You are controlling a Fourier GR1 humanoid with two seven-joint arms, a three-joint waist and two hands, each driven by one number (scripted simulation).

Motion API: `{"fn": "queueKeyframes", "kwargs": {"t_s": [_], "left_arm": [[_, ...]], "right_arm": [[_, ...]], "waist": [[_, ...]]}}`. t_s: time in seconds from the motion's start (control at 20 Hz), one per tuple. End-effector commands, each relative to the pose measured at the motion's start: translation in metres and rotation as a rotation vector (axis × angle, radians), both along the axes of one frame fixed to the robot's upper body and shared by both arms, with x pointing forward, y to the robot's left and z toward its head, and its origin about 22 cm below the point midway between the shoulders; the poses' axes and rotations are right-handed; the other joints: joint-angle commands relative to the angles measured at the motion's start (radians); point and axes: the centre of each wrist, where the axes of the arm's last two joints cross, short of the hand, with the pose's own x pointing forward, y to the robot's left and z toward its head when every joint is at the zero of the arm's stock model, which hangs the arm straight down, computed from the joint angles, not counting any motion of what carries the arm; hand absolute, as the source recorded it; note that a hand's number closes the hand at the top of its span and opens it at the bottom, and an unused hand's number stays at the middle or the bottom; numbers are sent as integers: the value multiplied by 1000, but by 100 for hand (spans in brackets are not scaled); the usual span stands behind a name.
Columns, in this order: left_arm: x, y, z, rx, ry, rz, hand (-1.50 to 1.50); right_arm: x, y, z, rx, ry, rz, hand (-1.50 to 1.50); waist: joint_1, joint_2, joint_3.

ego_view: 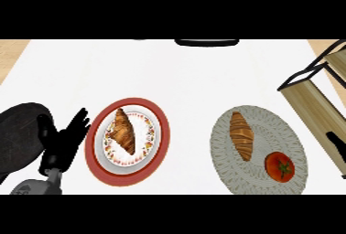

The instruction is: Pick the tomato from the placemat and place it in the tiered shelf

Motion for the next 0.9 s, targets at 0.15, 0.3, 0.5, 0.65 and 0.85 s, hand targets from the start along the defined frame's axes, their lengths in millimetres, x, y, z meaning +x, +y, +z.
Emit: {"fn": "queueKeyframes", "kwargs": {"t_s": [0.15, 0.3, 0.5, 0.65, 0.85], "left_arm": [[-6, -2, 2, 3, 6, 6, 0], [9, 3, -18, -3, 10, 10, 0], [-12, -4, -20, 10, 9, 9, 0], [-9, 14, -7, 12, -4, 22, 0], [-4, 20, 3, 3, 8, 0, 0]], "right_arm": [[2, 14, -30, -53, 56, -74, -150], [16, 12, -26, -99, 53, -89, -150], [17, 35, -26, -102, 45, -90, -150], [5, 38, -54, -103, 48, -94, -150], [13, 29, -65, -135, 80, -111, -150]], "waist": [[-4, -1, 1], [-6, 1, 0], [-2, 0, 0], [-4, -1, 1], [-3, -1, 1]]}}
